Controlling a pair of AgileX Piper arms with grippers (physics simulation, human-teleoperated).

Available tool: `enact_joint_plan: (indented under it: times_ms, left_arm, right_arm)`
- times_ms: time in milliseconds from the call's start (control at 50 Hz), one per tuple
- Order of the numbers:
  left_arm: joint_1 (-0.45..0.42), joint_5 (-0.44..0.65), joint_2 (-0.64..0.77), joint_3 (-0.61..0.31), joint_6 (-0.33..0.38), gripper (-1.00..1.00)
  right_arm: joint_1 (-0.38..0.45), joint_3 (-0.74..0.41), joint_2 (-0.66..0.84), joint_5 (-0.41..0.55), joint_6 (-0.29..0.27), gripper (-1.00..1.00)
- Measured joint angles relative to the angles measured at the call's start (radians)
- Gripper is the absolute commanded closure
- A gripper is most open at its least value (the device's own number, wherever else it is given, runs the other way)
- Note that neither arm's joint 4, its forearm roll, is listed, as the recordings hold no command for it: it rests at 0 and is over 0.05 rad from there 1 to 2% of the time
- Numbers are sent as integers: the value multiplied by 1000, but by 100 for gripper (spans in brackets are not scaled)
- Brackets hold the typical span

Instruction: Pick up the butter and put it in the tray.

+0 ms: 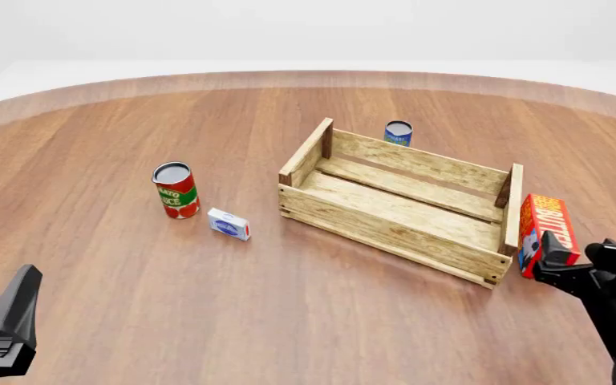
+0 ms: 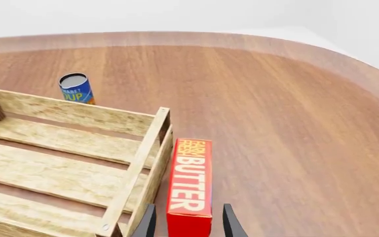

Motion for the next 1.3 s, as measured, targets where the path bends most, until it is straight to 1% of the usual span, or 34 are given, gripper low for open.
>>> enact_joint_plan:
  times_ms: [1300]
  left_arm:
    - [0,0,0,0,0,-100]
  right_arm:
    - [6,-74,151,0,9,-100]
